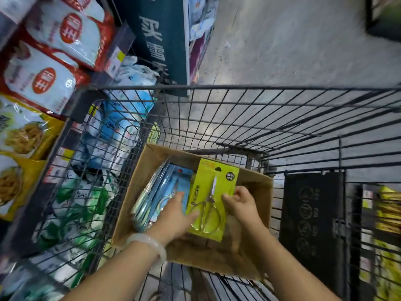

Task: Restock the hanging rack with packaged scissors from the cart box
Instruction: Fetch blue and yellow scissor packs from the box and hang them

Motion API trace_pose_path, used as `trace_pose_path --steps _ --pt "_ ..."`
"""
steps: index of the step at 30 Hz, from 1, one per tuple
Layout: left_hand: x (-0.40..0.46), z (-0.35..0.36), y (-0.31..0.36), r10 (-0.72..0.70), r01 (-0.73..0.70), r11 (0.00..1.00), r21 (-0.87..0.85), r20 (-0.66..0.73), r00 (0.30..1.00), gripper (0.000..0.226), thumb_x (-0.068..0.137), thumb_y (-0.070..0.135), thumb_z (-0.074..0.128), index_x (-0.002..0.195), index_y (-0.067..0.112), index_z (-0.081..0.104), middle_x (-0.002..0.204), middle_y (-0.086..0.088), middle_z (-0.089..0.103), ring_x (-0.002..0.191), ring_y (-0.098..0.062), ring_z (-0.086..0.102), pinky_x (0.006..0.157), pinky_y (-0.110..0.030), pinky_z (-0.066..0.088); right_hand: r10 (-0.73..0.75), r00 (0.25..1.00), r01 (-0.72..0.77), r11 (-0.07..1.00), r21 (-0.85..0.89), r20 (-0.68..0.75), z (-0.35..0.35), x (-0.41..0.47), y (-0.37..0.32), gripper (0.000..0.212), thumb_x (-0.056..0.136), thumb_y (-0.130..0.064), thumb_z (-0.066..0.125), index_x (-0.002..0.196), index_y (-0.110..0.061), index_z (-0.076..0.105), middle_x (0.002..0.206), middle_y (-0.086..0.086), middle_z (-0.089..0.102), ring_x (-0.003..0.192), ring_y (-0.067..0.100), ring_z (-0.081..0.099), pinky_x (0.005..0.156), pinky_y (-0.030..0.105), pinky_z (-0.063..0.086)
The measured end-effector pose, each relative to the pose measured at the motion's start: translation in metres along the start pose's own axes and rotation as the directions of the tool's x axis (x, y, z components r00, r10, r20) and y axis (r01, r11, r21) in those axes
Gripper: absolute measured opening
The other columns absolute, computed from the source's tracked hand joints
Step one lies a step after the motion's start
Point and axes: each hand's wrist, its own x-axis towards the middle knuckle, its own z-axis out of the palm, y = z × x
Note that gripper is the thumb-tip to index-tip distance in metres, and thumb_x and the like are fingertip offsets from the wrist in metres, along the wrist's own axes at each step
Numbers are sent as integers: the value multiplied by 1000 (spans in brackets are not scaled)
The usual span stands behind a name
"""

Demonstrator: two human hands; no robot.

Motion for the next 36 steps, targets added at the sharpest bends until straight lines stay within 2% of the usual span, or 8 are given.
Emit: trace_pose_path --steps 6,11,14,17,21,25,28,36 --pt "7 -5 4 -141 50 873 -485 -154 978 28 84 16 70 108 13 56 111 0 63 105 -20 60 99 -36 45 21 983 -53 983 173 181 22 9 -18 10 89 -20 61 85 -15 54 74 -2 60 65 11 58 60 26 51" --pt "16 -19 -23 -203 57 873 -484 -254 946 28 86 13 67 111 12 55 103 -2 59 102 -20 57 86 -28 39 188 981 -193 881 -431 -56 32 54 60 25 75 -24 76 76 -21 52 94 8 63 88 18 56 80 33 47" --pt "25 -25 -42 -245 79 867 -493 -282 928 27 85 14 69 109 14 56 106 -3 63 99 -21 58 89 -33 45 231 968 -244 759 -603 -100 45 63 90 56 69 -35 80 111 -11 54 117 11 62 110 25 58 92 36 48" --pt "33 -25 -52 -265 103 862 -497 -269 926 27 85 19 70 105 16 52 103 3 64 100 -19 57 89 -32 43 168 957 -285 688 -667 -235 62 70 96 74 65 -47 81 117 -7 48 119 12 59 114 30 56 91 37 49" --pt "36 -21 -55 -294 136 848 -512 -242 924 50 81 23 73 125 11 52 127 -8 61 116 -28 58 103 -48 44 221 931 -361 664 -655 -289 82 75 99 62 74 -37 76 120 -7 48 122 13 60 115 31 58 94 36 49" --pt "33 -18 -56 -279 117 858 -500 -263 924 69 87 19 67 145 6 32 149 -10 39 136 -27 38 110 -38 31 260 913 -403 684 -608 -314 75 73 102 76 61 -48 82 118 -6 54 122 13 60 114 32 57 94 39 50" --pt "29 -21 -59 -276 98 850 -517 -279 920 74 87 23 68 147 8 28 151 -9 35 138 -27 35 112 -40 29 265 906 -409 752 -517 -330 69 66 95 76 70 -32 81 125 -1 38 126 19 54 118 36 53 95 40 46" --pt "-7 -36 -48 -211 16 848 -530 -309 927 27 84 14 70 100 21 49 103 0 61 101 -22 58 92 -37 46 214 967 -252 861 -441 -136 7 27 65 38 72 -17 79 103 -17 58 108 12 67 98 31 64 87 42 52"
